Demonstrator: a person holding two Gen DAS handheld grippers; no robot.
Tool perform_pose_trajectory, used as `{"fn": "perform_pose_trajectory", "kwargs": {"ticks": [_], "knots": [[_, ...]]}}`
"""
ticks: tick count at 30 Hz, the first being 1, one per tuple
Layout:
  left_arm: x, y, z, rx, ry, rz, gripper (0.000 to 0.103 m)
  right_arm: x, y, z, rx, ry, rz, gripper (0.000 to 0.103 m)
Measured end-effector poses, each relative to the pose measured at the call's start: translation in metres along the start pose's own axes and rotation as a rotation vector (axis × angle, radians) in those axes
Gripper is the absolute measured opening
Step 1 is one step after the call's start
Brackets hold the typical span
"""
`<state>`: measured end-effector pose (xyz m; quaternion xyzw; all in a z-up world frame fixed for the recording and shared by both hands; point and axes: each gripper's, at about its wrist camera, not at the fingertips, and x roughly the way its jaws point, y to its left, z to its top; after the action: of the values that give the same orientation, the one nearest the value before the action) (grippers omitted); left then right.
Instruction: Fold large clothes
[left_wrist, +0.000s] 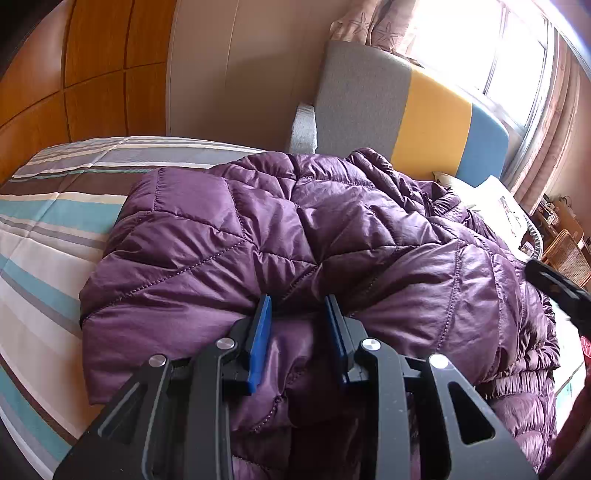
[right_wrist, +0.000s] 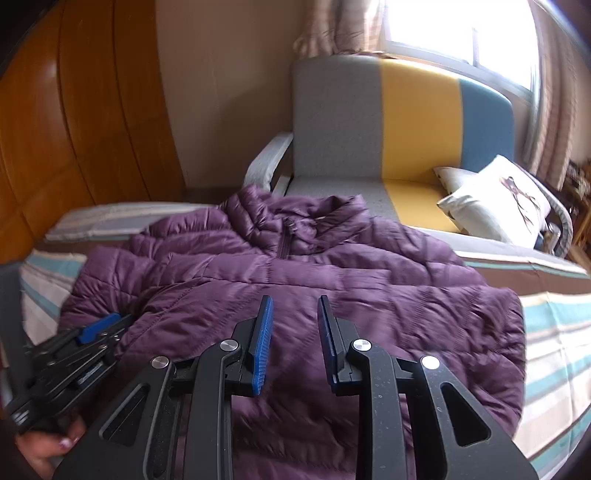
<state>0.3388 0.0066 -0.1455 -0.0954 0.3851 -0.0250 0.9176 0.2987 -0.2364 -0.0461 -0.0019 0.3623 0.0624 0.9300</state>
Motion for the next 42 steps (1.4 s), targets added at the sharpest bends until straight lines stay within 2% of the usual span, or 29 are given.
{"fn": "perform_pose_trajectory", "kwargs": {"ticks": [2, 4, 5, 6, 8, 9, 12, 16, 20, 23, 25, 26, 27, 29, 36, 37, 38, 39, 42], "knots": [[-0.002, 0.0, 0.0, -0.002, -0.007, -0.005, 0.031, 0.016, 0.001, -0.003, 0.002, 0.05, -0.032, 0.024], [-0.01, 0.002, 0.0, -0.013, -0.043, -0.025, 0.05, 0.029, -0.012, -0.012, 0.02, 0.099, -0.078, 0.024], [-0.016, 0.004, 0.0, -0.019, -0.068, -0.033, 0.062, 0.031, -0.019, -0.016, 0.027, 0.109, -0.092, 0.024], [-0.021, 0.007, 0.0, -0.026, -0.092, -0.047, 0.064, 0.035, -0.025, -0.024, 0.035, 0.117, -0.105, 0.024], [-0.024, 0.013, 0.001, -0.052, -0.11, -0.067, 0.064, 0.038, -0.04, -0.033, 0.08, 0.113, -0.084, 0.024], [-0.022, 0.017, 0.002, -0.069, -0.099, -0.062, 0.06, 0.037, -0.044, -0.035, 0.1, 0.109, -0.069, 0.024], [-0.008, 0.027, 0.006, -0.111, -0.036, -0.022, 0.044, 0.036, -0.036, -0.037, 0.068, 0.099, -0.097, 0.024], [0.013, 0.012, 0.01, -0.002, 0.031, 0.081, 0.044, 0.042, -0.031, -0.038, 0.04, 0.094, -0.123, 0.024], [0.02, -0.004, 0.01, 0.078, 0.043, 0.171, 0.045, 0.046, -0.023, -0.038, 0.017, 0.097, -0.146, 0.024], [0.016, -0.002, 0.008, 0.074, 0.039, 0.163, 0.045, 0.044, -0.023, -0.038, 0.019, 0.098, -0.143, 0.024], [0.011, -0.004, 0.005, 0.093, 0.032, 0.164, 0.048, 0.044, -0.025, -0.037, 0.034, 0.105, -0.124, 0.024], [0.006, -0.005, 0.002, 0.107, 0.028, 0.165, 0.055, 0.041, -0.029, -0.035, 0.05, 0.106, -0.106, 0.024], [0.001, -0.005, 0.0, 0.12, 0.025, 0.166, 0.068, 0.037, -0.031, -0.034, 0.063, 0.103, -0.094, 0.024], [-0.013, -0.003, -0.007, 0.142, 0.002, 0.171, 0.087, 0.026, -0.035, -0.034, 0.088, 0.093, -0.077, 0.024], [-0.046, 0.016, -0.026, 0.102, -0.021, 0.13, 0.092, -0.012, -0.027, -0.043, 0.081, 0.068, -0.076, 0.024], [-0.049, 0.018, -0.029, 0.089, -0.019, 0.121, 0.094, -0.015, -0.025, -0.044, 0.07, 0.067, -0.082, 0.029], [-0.053, 0.021, -0.034, 0.074, -0.016, 0.108, 0.094, -0.02, -0.022, -0.046, 0.058, 0.063, -0.092, 0.042], [-0.057, 0.023, -0.039, 0.061, -0.009, 0.096, 0.095, -0.026, -0.019, -0.049, 0.05, 0.055, -0.099, 0.047], [-0.067, 0.029, -0.053, 0.032, -0.005, 0.092, 0.098, -0.041, -0.013, -0.058, 0.029, 0.045, -0.112, 0.049]]}}
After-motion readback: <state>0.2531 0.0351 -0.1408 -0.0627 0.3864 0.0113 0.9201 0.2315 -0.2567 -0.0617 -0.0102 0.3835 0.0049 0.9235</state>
